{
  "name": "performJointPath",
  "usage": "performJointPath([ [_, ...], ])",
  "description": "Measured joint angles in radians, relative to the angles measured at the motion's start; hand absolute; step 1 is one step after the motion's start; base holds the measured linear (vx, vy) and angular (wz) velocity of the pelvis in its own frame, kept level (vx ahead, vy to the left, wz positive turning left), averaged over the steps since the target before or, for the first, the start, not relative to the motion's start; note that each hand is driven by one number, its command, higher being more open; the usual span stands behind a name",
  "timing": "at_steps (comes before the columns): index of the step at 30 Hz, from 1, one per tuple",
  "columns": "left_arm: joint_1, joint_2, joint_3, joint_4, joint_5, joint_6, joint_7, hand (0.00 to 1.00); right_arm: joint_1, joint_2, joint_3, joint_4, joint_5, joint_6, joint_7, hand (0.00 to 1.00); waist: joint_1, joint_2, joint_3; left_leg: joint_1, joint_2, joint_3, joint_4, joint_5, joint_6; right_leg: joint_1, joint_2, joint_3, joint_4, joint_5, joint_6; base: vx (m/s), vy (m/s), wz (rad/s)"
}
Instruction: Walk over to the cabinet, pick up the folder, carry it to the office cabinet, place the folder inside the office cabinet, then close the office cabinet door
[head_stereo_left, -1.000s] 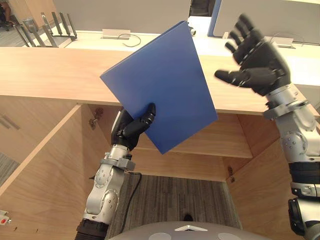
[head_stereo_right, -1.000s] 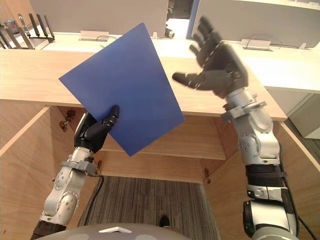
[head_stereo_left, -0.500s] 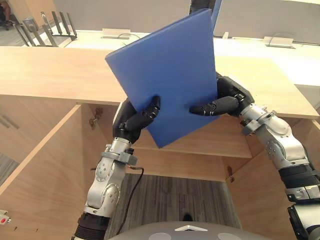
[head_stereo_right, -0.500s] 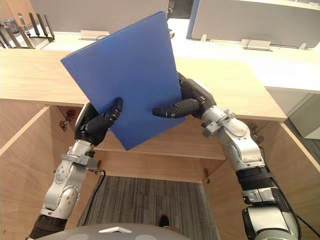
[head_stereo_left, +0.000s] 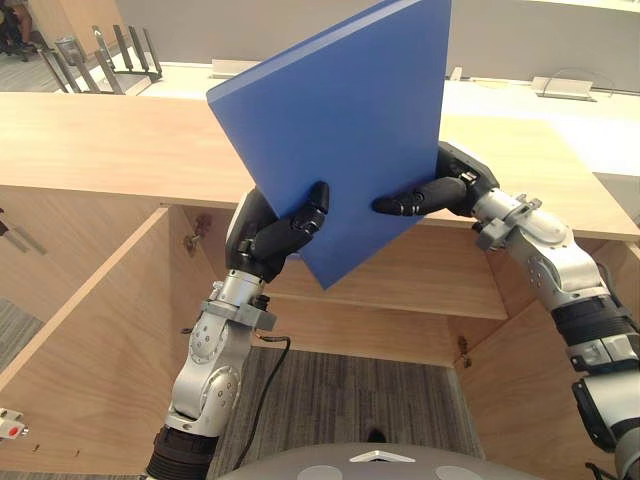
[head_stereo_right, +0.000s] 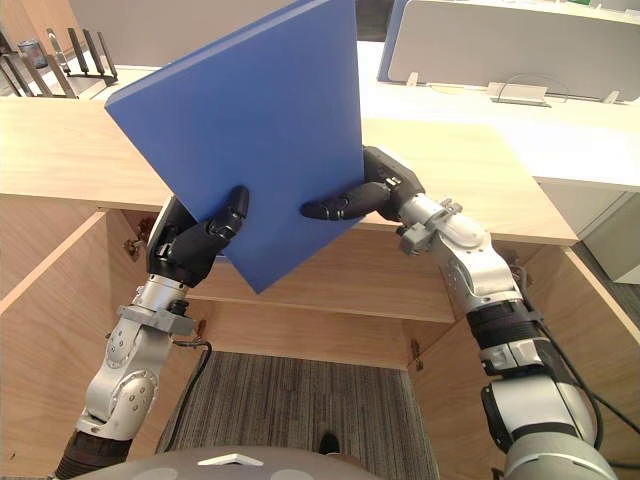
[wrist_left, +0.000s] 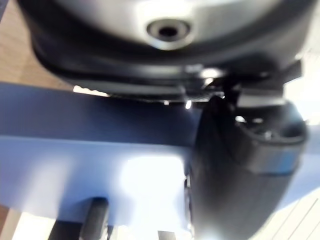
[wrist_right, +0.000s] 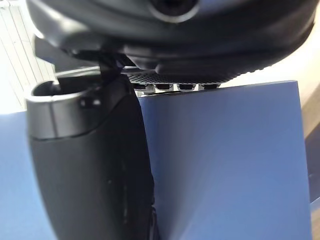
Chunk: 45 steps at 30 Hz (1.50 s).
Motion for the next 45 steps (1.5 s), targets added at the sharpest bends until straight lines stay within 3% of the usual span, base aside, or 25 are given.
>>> performJointPath([
  [7,0.0,0.043,0.0,0.001,-0.07,-0.022,0.003,0.0,-0.023,-0.017,0.048,-0.003,0.04,-0.026,0.04,0.0,0.023,0.0,0.0,-0.001,-0.001,-0.002,0.0,0.001,-0.001,0.0,-0.001,-0.002,0.0,0.0,0.0,0.0,0.0,0.0],
  [15,0.002,0.114,-0.032,0.001,-0.155,-0.063,-0.003,0.0,0.041,0.098,-0.001,-0.022,0.085,-0.026,-0.019,0.0,0.026,0.0,0.0,-0.002,-0.002,-0.006,-0.001,0.002,-0.001,0.0,-0.002,-0.003,0.0,0.0,0.0,0.0,-0.001,0.0],
  [20,0.035,0.13,-0.034,0.011,-0.204,-0.101,-0.072,0.0,0.151,0.151,-0.053,-0.125,0.098,-0.027,-0.054,0.0,0.024,0.0,0.0,-0.001,-0.002,-0.004,-0.002,0.002,-0.002,-0.001,-0.002,0.0,0.0,0.0,0.0,0.0,0.0,0.0],
  [21,0.056,0.136,-0.035,0.014,-0.221,-0.111,-0.091,1.0,0.165,0.166,-0.055,-0.134,0.098,-0.028,-0.057,0.0,0.023,-0.002,-0.003,-0.001,-0.002,-0.003,-0.002,0.002,-0.002,-0.002,-0.001,0.001,0.0,0.0,0.0,0.0,0.0,-0.05],
  [30,0.101,0.186,-0.074,0.278,-0.265,-0.124,-0.281,1.0,0.347,0.242,-0.015,-0.153,0.138,-0.05,-0.144,0.0,0.013,-0.014,-0.022,-0.003,0.001,0.005,-0.002,0.001,-0.003,-0.005,0.002,0.01,-0.006,0.003,-0.004,0.0,0.0,-0.02],
  [35,0.142,0.206,-0.086,0.466,-0.152,-0.075,-0.274,1.0,0.482,0.245,0.06,-0.11,0.169,0.011,-0.191,0.0,-0.005,0.003,-0.017,-0.019,0.001,0.005,-0.002,0.004,-0.005,-0.024,0.003,0.011,-0.006,0.005,-0.005,0.0,0.0,0.0],
  [37,0.142,0.204,-0.088,0.608,-0.045,0.001,-0.271,1.0,0.511,0.254,0.121,-0.012,0.179,0.041,-0.193,0.0,-0.025,0.012,-0.011,-0.018,0.003,0.002,-0.004,0.004,-0.005,-0.024,0.006,0.006,-0.007,0.005,-0.005,0.0,0.0,0.0],
  [40,0.152,0.196,-0.088,0.744,0.073,0.057,-0.261,1.0,0.562,0.273,0.152,0.018,0.202,0.058,-0.191,0.0,-0.041,0.012,0.007,-0.016,0.005,0.002,-0.007,0.004,-0.006,-0.024,0.009,0.005,-0.007,0.005,-0.005,0.0,0.0,0.0],
  [42,0.175,0.18,-0.078,0.788,0.121,0.06,-0.244,1.0,0.575,0.303,0.158,0.02,0.208,0.059,-0.189,0.0,-0.056,0.006,0.015,-0.016,0.005,0.002,-0.008,0.004,-0.006,-0.025,0.009,0.005,-0.007,0.005,-0.005,0.0,0.0,0.0],
  [45,0.179,0.172,-0.063,0.812,0.139,0.064,-0.232,1.0,0.576,0.317,0.166,0.02,0.208,0.059,-0.189,0.0,-0.052,-0.004,0.021,-0.015,0.003,0.002,-0.008,0.004,-0.005,-0.024,0.007,0.006,-0.007,0.005,-0.005,-0.01,-0.002,0.0],
])
